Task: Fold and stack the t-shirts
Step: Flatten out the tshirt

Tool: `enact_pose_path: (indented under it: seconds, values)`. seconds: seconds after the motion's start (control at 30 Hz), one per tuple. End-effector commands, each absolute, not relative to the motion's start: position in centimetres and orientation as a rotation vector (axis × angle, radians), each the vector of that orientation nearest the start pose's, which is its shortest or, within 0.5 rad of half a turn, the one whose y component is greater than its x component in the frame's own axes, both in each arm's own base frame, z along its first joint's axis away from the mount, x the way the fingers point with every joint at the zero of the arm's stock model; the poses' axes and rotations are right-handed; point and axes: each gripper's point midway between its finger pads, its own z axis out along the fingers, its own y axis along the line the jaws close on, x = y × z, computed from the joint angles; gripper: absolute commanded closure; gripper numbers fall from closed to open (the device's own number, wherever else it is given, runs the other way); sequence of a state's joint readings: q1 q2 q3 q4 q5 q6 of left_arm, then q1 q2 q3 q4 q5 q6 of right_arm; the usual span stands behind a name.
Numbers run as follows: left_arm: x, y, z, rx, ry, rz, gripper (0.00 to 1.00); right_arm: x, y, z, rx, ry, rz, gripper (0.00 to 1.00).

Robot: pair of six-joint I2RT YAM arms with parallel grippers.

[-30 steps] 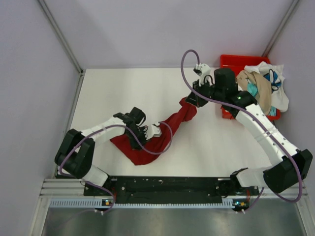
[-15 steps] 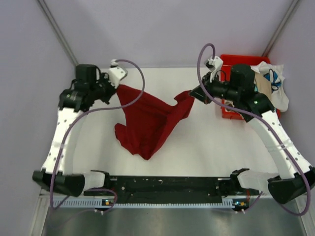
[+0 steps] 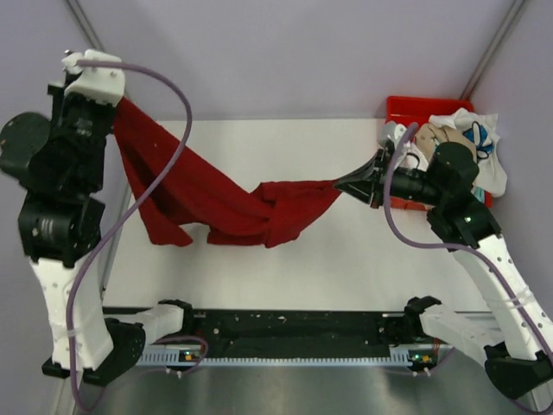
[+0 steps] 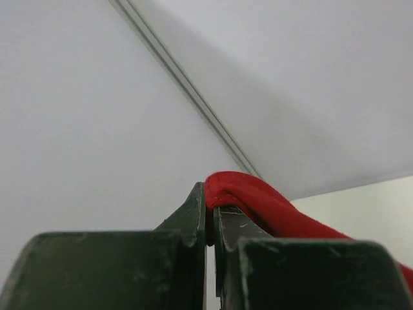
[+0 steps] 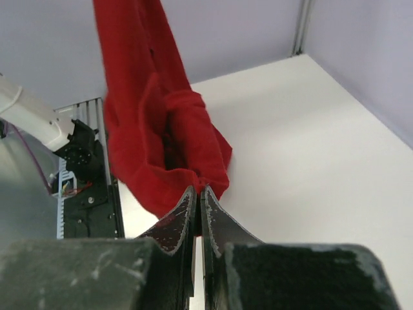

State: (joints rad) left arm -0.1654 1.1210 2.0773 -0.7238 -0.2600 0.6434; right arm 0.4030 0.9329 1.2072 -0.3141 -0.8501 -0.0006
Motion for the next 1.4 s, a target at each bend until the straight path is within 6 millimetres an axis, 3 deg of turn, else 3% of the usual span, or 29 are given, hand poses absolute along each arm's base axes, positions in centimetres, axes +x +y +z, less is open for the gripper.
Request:
enact_pose_path:
  seconds: [0.0,0.07,0.13,0.23,0.27,0.3,0.33,0.4,0.43,0.5,0.6,0.7,0.77,0.83,0.9,0.97,1.03,1.1,1.2,1.37]
  values:
    - [36.7,1.0,58.5,0.361,1.356,0.594,1.00,23.9,23.0,37.5,-0.817,1.498,0.957,1.00]
    - [42.2,-0.5,55.3,0.397,1.420,0.553,1.00,25.6,22.9,35.6,-0.757,1.576,0.929,1.00]
    - [47.9,-1.7,50.9,0.412,1.523,0.508,1.00,26.9,22.7,33.5,-0.706,1.653,0.898,1.00]
    - [55.5,-4.1,42.3,0.471,1.691,0.436,1.00,28.9,22.0,30.4,-0.623,1.763,0.833,1.00]
    - [58.0,-5.0,38.1,0.503,1.760,0.440,0.99,29.8,21.4,29.6,-0.580,1.798,0.796,1.00]
    - [59.3,-5.7,35.3,0.539,1.803,0.456,0.95,30.7,20.9,29.0,-0.528,1.835,0.754,1.00]
    - [60.1,-6.1,33.0,0.567,1.839,0.480,0.83,32.0,19.9,28.1,-0.454,1.881,0.690,1.00]
    - [60.7,-7.5,28.8,0.628,1.919,0.458,0.47,33.7,18.6,26.3,-0.359,1.956,0.620,1.00]
    - [60.2,-8.5,27.2,0.660,1.963,0.399,0.40,34.1,18.4,25.5,-0.335,1.980,0.608,1.00]
    - [57.9,-10.3,24.8,0.719,2.050,0.254,0.35,34.8,18.1,23.7,-0.305,2.026,0.587,1.00]
    - [52.2,-12.9,24.6,0.877,2.067,0.070,0.35,35.4,18.1,21.7,-0.290,2.078,0.584,1.00]
    - [43.6,-15.3,23.3,1.089,2.038,-0.126,0.37,36.1,17.9,20.4,-0.271,2.113,0.571,1.00]
    - [37.1,-16.4,20.5,1.283,2.036,-0.212,0.38,36.6,17.3,19.9,-0.241,2.130,0.553,1.00]
    - [30.6,-16.4,16.0,1.513,2.080,-0.205,0.37,36.8,17.0,19.5,-0.226,2.140,0.544,1.00]
    - [25.2,-16.3,12.4,1.679,2.136,-0.230,0.41,36.8,17.1,19.3,-0.232,2.144,0.546,1.00]
    - [21.2,-17.1,9.8,1.786,2.153,-0.313,0.43,36.8,17.2,19.2,-0.233,2.146,0.556,1.00]
    - [19.0,-17.3,7.9,1.856,2.140,-0.352,0.43,36.7,17.3,19.2,-0.228,2.149,0.565,1.00]
    - [18.0,-17.5,6.4,1.912,2.094,-0.363,0.43,36.5,17.4,19.5,-0.231,2.142,0.575,1.00]
    - [18.2,-17.4,4.3,1.964,2.034,-0.318,0.42,36.2,17.3,19.7,-0.232,2.136,0.576,1.00]
    - [19.1,-17.3,2.0,1.967,2.116,-0.259,0.42,35.8,16.9,19.7,-0.228,2.131,0.566,1.00]
